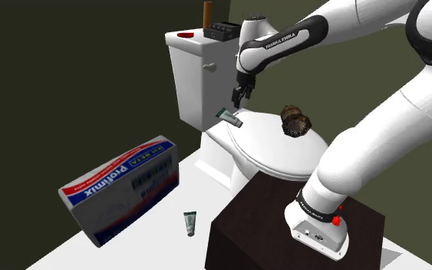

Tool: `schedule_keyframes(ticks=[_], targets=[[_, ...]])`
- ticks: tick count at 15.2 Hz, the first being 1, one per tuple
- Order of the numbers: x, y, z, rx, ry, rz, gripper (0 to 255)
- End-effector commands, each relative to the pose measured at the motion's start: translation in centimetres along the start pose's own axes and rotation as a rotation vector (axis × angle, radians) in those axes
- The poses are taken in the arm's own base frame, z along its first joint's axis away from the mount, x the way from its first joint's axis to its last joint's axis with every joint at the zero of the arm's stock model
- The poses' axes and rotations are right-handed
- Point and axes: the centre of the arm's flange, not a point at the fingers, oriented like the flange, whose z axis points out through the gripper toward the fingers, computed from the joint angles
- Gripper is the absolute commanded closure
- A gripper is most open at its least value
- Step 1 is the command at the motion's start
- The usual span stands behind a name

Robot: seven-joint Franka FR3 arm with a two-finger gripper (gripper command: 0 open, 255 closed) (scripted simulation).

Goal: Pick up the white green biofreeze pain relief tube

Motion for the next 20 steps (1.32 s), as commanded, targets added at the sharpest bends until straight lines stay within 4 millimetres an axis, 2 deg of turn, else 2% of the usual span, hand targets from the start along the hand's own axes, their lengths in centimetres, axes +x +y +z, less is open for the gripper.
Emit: schedule_keyframes(ticks=[1, 11, 18, 20], targets=[[1.3, 0.6, 2.1, -0.006, 0.003, -0.004, 0], [7.0, 4.7, 12.9, -0.031, 0.011, -0.02, 0], [6.9, 4.1, 16.5, -0.031, 0.011, -0.02, 0], [6.9, 4.1, 16.8, -0.031, 0.011, -0.02, 0]])
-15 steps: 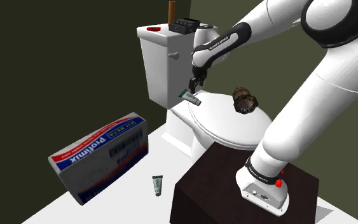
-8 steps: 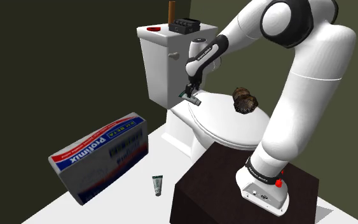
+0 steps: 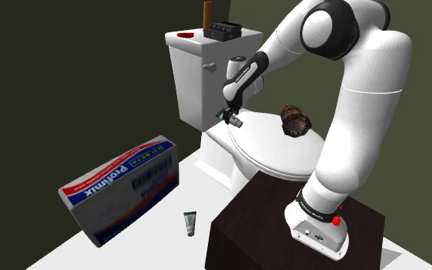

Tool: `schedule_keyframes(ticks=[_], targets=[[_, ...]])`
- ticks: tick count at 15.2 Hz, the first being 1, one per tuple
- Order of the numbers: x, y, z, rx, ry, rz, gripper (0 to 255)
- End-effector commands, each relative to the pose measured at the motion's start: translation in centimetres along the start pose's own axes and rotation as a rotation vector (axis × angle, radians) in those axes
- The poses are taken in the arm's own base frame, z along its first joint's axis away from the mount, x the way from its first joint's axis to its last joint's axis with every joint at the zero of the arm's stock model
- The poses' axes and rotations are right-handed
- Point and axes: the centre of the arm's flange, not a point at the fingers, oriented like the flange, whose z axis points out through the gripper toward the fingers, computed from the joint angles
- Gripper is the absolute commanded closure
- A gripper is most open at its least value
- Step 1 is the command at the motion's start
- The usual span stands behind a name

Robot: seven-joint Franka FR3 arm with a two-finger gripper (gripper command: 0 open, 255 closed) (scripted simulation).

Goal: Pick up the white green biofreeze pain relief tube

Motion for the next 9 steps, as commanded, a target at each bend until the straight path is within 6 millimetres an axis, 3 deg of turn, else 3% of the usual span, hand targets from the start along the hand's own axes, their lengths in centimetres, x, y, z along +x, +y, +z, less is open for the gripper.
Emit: schedule_keyframes(ticks=[1, 2, 9], targets=[[-0.03, -0.07, 0.21, 0.0, 0.0, 0.0, 0], [-0.01, -0.08, 0.26, 0.0, 0.0, 0.0, 255], [0.03, -0.07, 0.26, 0.0, 0.0, 0.0, 255]])
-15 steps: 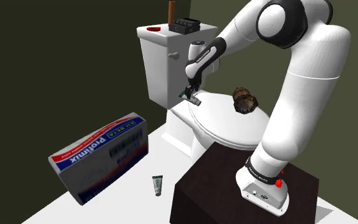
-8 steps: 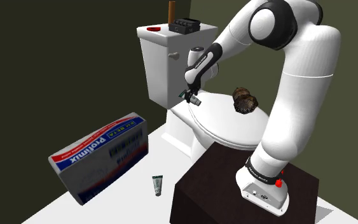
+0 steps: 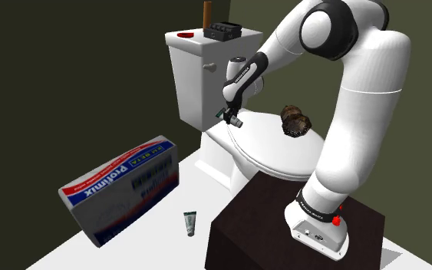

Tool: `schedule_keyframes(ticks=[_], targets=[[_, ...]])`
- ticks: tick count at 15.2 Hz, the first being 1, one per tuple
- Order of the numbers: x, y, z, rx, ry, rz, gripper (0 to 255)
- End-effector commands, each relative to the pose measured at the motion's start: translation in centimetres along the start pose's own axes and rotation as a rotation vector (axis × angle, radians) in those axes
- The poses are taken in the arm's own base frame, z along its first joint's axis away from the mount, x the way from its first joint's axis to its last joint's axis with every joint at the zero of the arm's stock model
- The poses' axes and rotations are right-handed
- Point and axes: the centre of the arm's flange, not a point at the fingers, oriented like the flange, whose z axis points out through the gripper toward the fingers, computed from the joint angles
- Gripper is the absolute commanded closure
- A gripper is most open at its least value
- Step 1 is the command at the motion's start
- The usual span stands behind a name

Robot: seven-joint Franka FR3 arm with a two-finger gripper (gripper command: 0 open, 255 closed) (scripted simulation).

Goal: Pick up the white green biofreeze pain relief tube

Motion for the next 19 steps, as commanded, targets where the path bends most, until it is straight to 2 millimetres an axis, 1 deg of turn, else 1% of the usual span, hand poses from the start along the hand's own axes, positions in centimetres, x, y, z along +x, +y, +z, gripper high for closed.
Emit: schedule_keyframes(ticks=[1, 2, 17, 19], targets=[[0.0, 0.0, 0.0, 0.0, 0.001, 0.0, 255], [0.0, 0.0, -0.1, 0.0, 0.001, 0.0, 255], [0.3, 1.4, -7.8, 0.0, 0.001, 0.0, 255], [0.3, 1.4, -7.9, 0.0, 0.001, 0.0, 255]])
